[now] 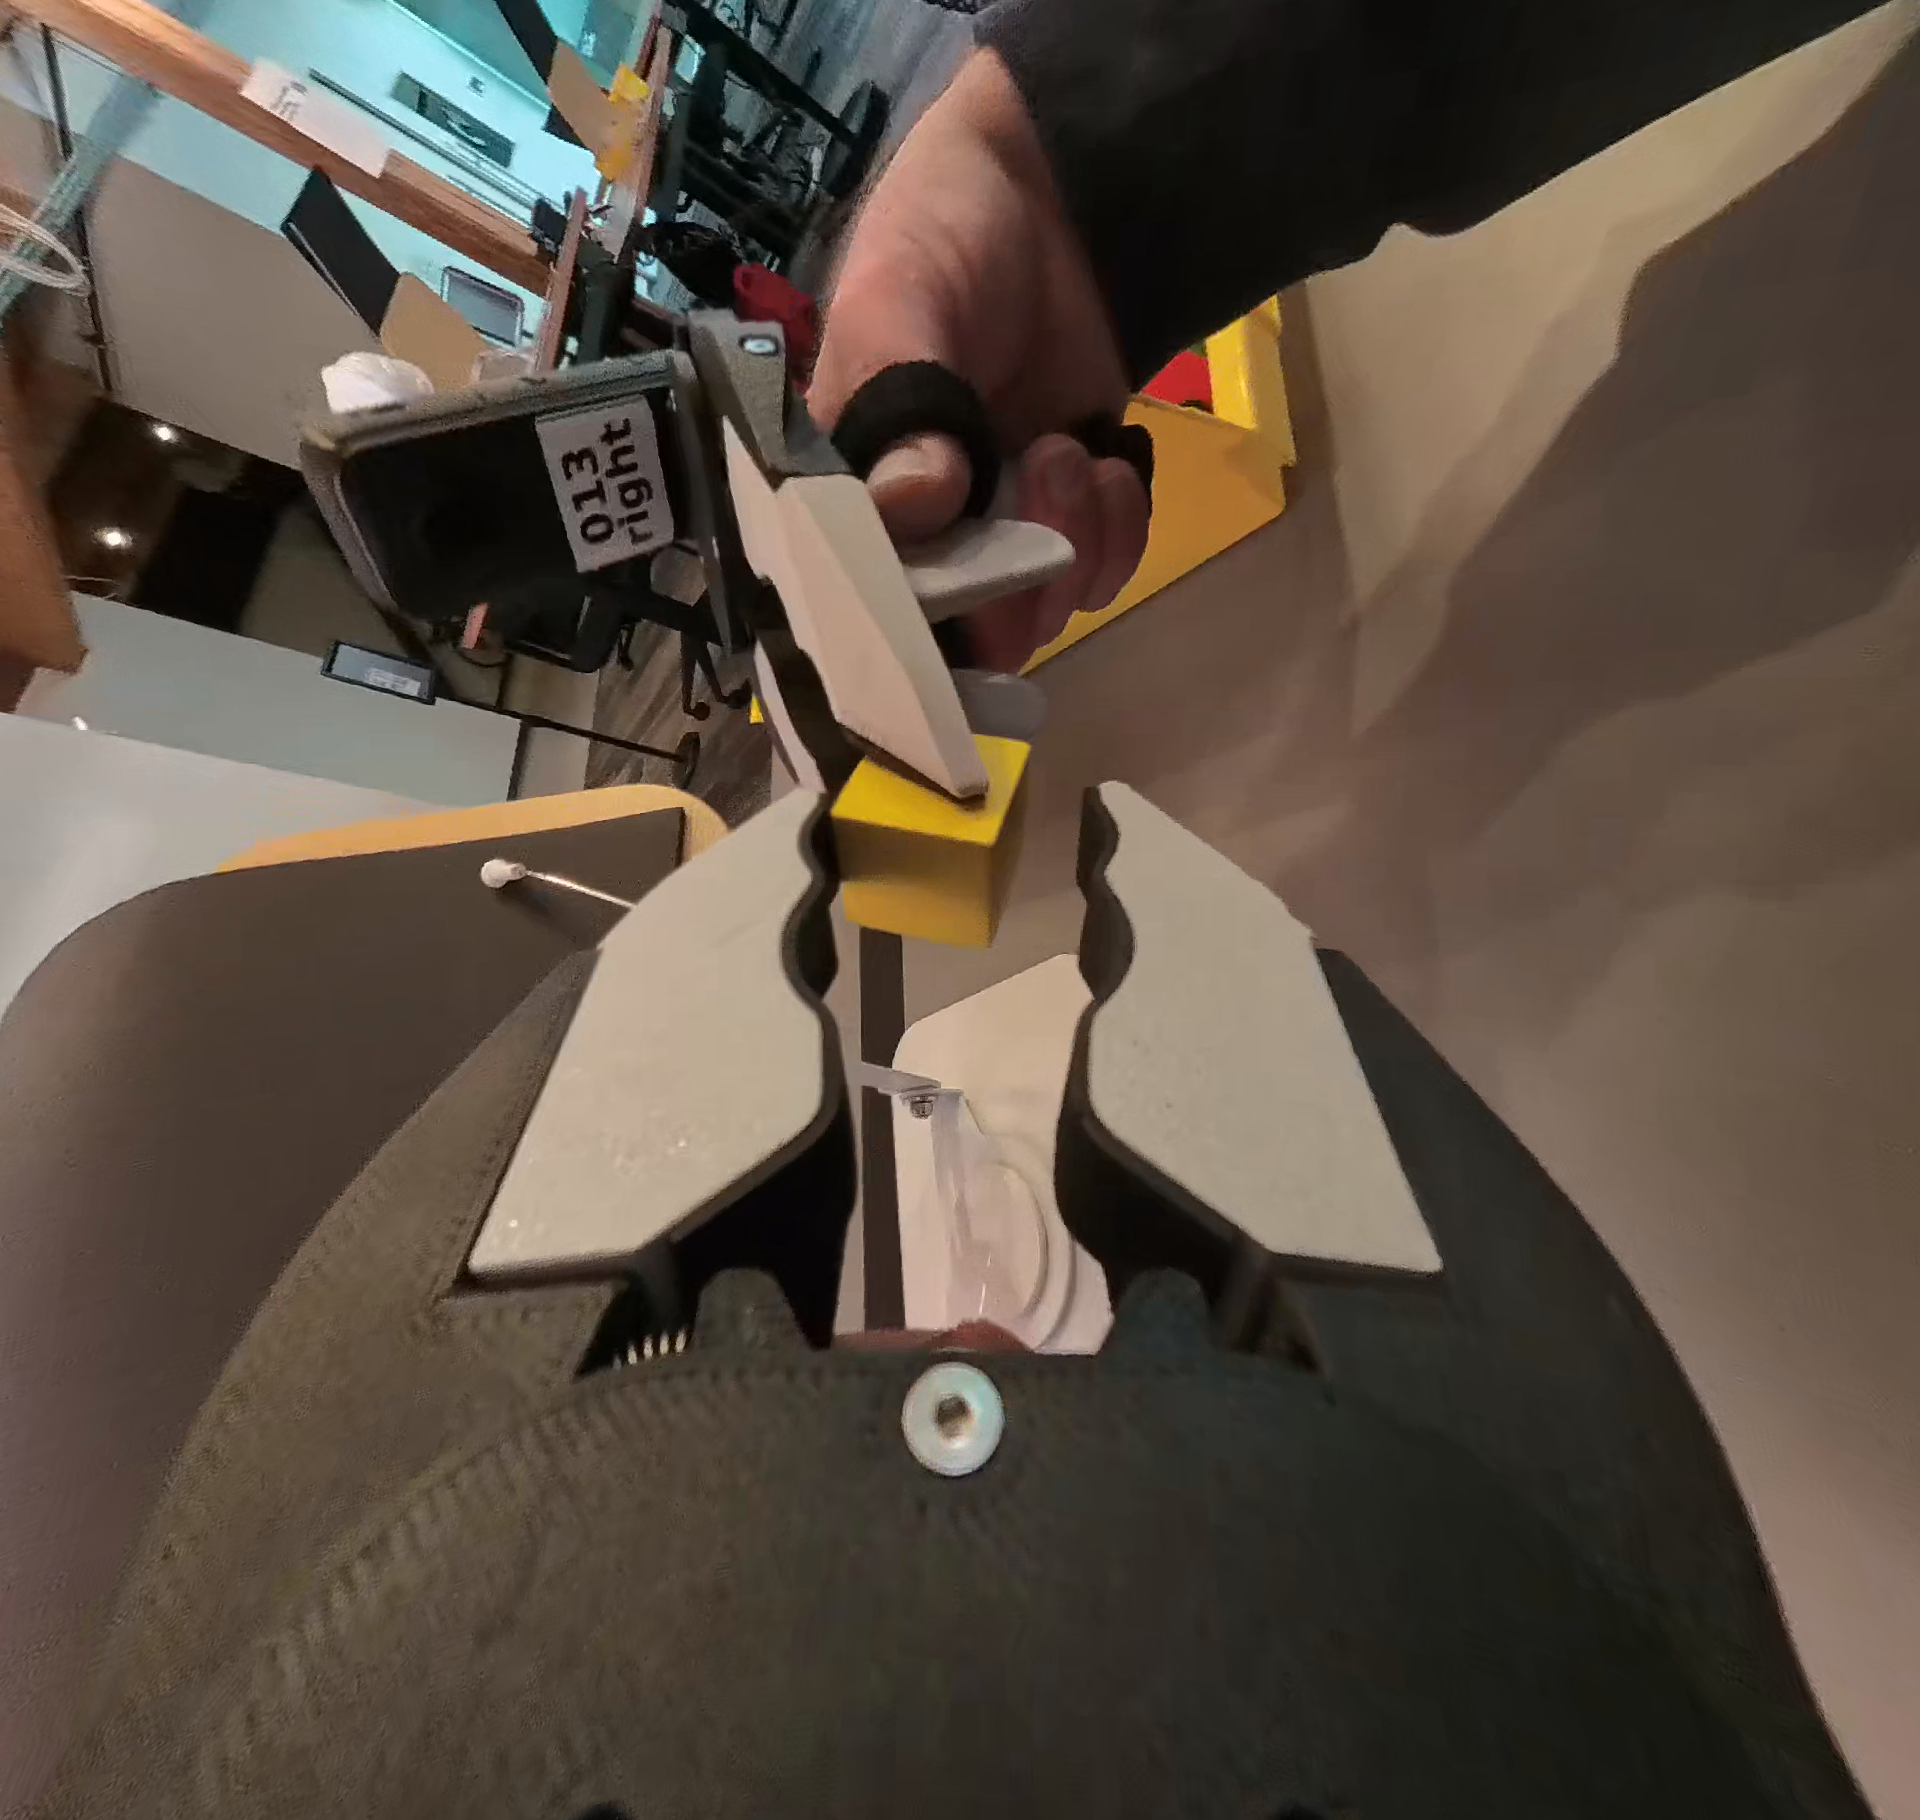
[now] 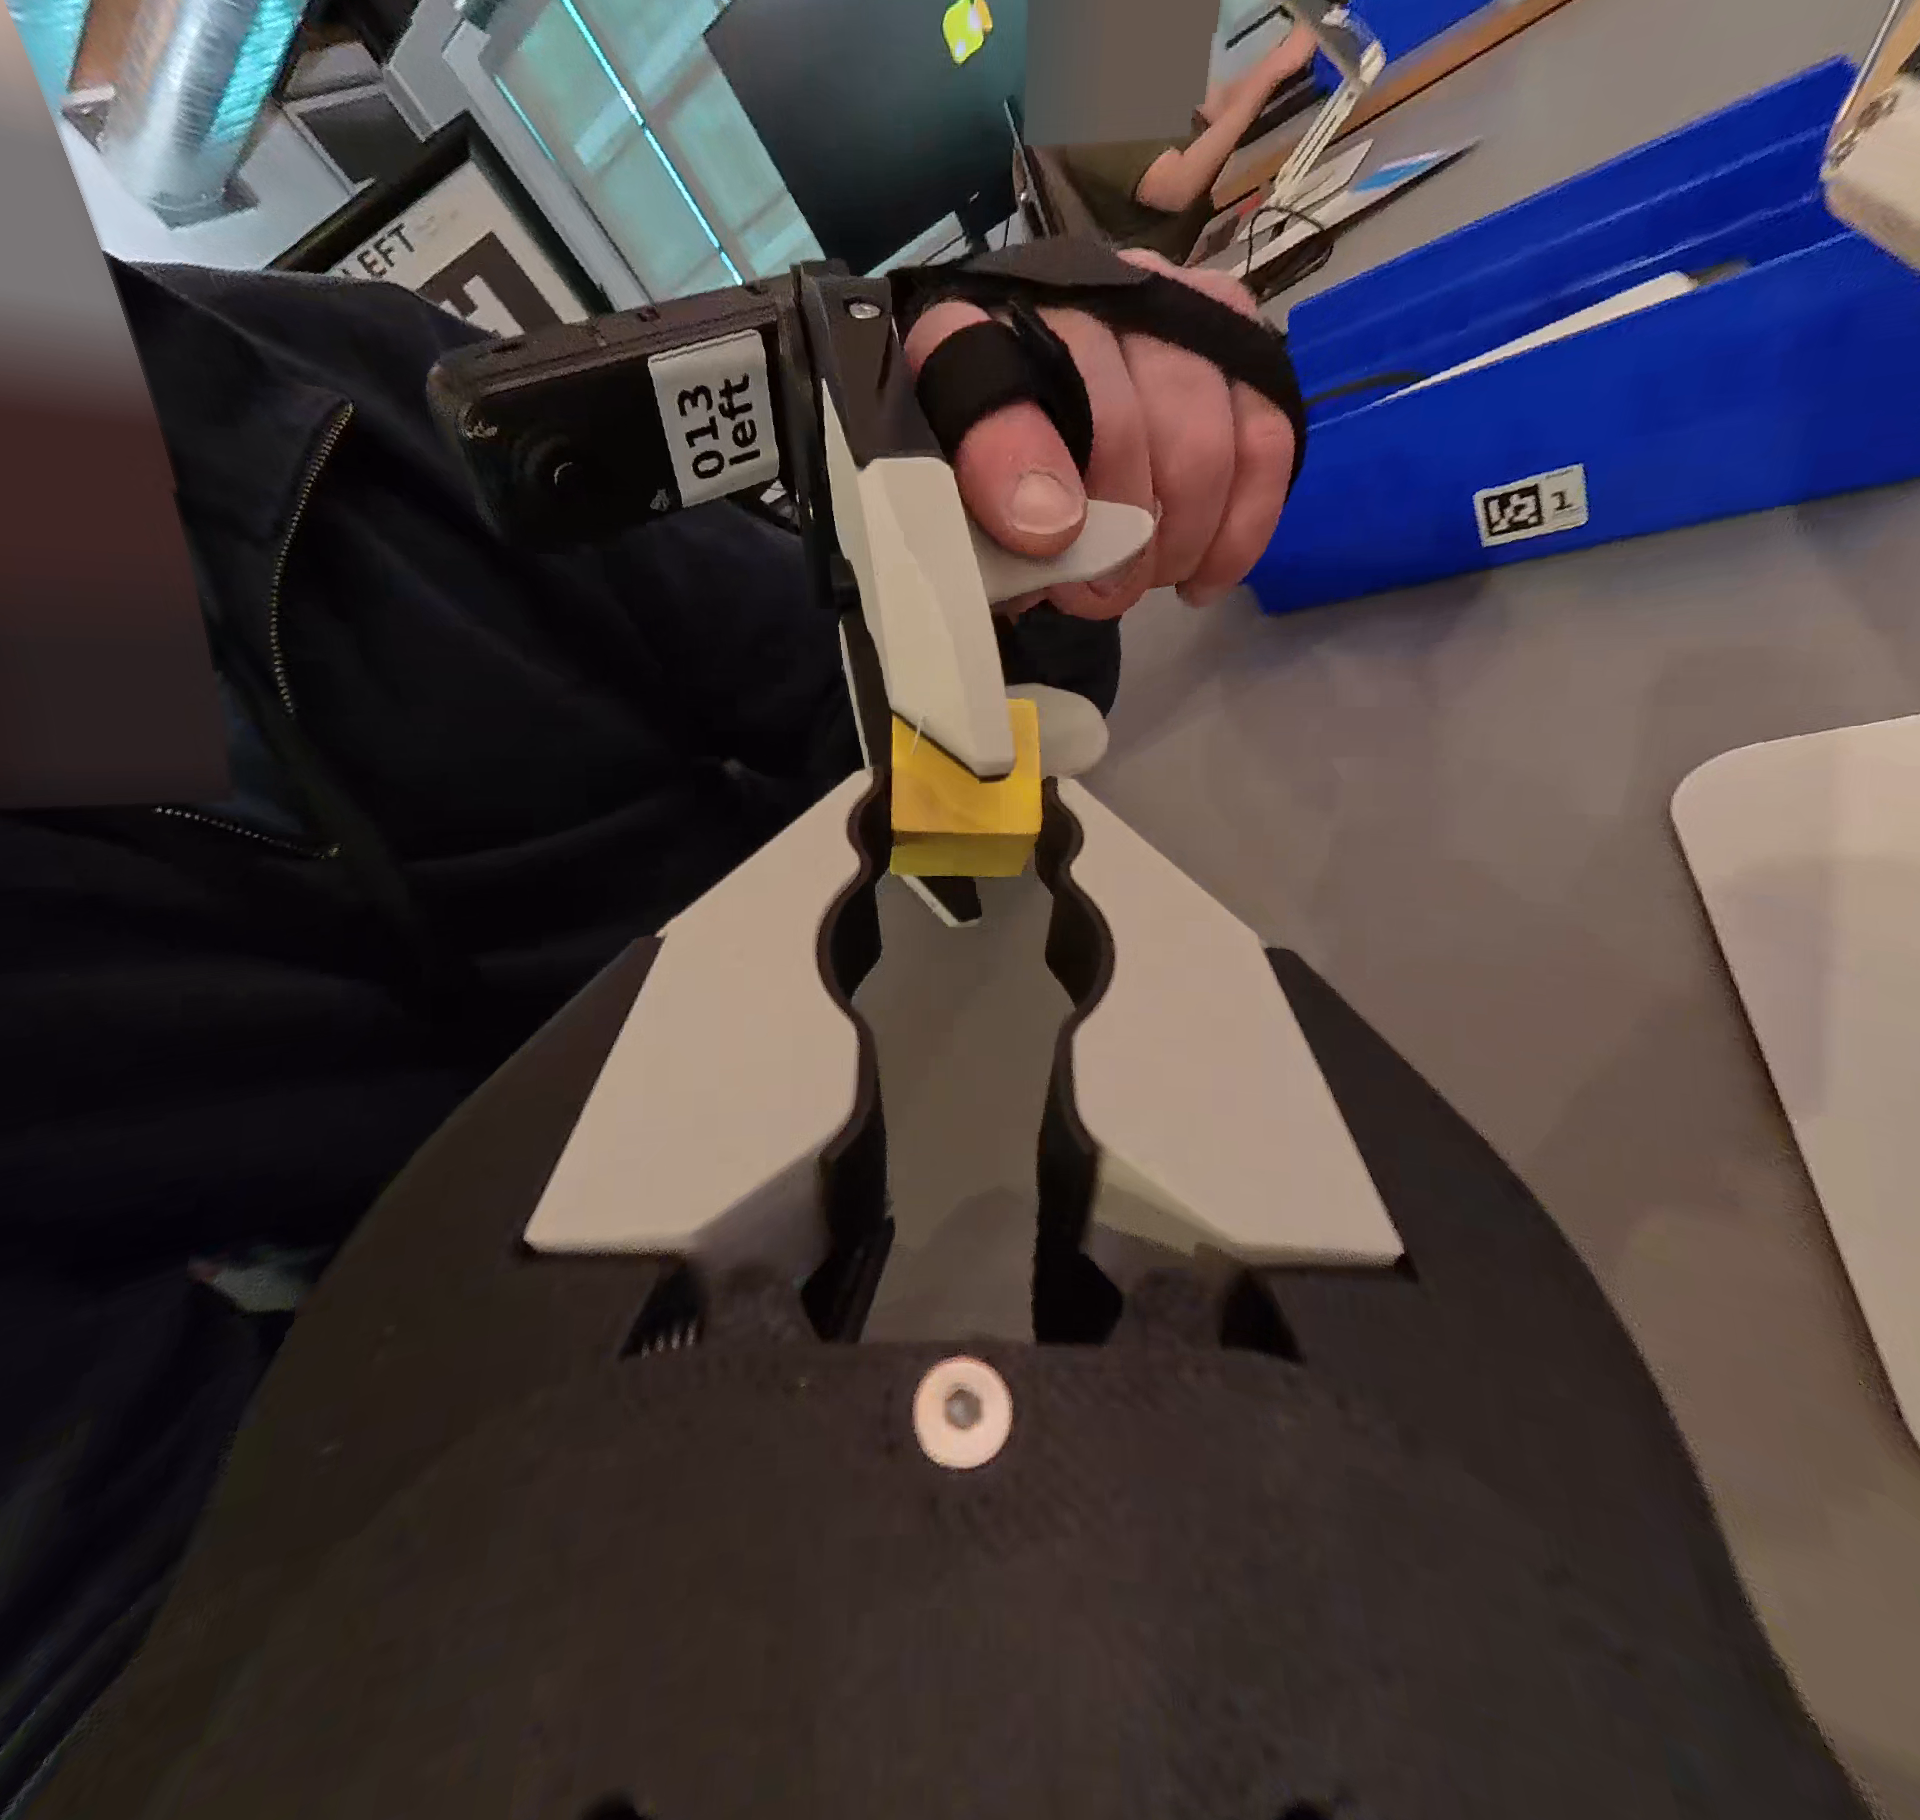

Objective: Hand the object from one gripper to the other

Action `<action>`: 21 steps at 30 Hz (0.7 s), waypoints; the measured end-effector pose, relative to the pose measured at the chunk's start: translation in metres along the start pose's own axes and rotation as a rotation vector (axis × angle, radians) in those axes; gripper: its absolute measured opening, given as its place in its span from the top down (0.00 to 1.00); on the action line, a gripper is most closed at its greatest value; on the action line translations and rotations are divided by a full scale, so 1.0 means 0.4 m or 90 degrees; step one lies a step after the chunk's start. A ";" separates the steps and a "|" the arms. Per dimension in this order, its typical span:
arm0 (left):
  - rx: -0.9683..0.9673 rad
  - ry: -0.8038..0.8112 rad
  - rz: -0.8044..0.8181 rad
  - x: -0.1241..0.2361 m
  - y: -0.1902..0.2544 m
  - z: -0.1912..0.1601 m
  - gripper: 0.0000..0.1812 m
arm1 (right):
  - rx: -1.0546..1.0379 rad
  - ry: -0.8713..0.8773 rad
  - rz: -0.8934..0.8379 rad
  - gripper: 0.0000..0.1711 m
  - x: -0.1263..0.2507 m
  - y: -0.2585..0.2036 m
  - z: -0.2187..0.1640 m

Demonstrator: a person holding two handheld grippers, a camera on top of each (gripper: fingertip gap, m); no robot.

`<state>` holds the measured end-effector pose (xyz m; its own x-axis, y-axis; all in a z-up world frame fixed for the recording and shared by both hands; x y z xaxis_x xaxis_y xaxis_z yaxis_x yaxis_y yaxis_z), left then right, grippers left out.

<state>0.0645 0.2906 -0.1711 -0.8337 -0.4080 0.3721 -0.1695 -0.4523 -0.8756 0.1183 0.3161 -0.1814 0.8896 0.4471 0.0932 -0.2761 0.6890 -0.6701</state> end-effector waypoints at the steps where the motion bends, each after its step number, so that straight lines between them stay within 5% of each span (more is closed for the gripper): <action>1: -0.004 0.000 0.002 0.000 0.000 0.002 0.79 | 0.001 -0.006 0.008 0.85 -0.002 -0.002 -0.004; 6: -0.002 0.013 0.009 0.003 -0.004 0.006 0.82 | 0.004 0.015 0.011 0.85 0.000 -0.006 0.007; 12: 0.046 -0.036 0.198 0.015 -0.079 -0.037 0.83 | 0.012 0.185 -0.024 0.73 0.053 0.020 0.078; 21: 0.080 -0.065 0.437 0.032 -0.120 -0.057 0.83 | 0.008 0.277 0.068 0.70 0.005 0.025 0.117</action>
<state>0.0500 0.3252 -0.1315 -0.6760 -0.7035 -0.2196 0.4442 -0.1511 -0.8831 0.1003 0.3507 -0.1533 0.9252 0.2370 -0.2964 -0.3772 0.6601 -0.6496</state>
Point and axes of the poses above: each gripper's, where its closed fingertips meet, x back along the fingers, z out of its top, y = z × x across the jaws, the point moved 5 cm from there along x, back along the fingers, and after that the axes turned 12 degrees about -x, right-handed, at the moved point
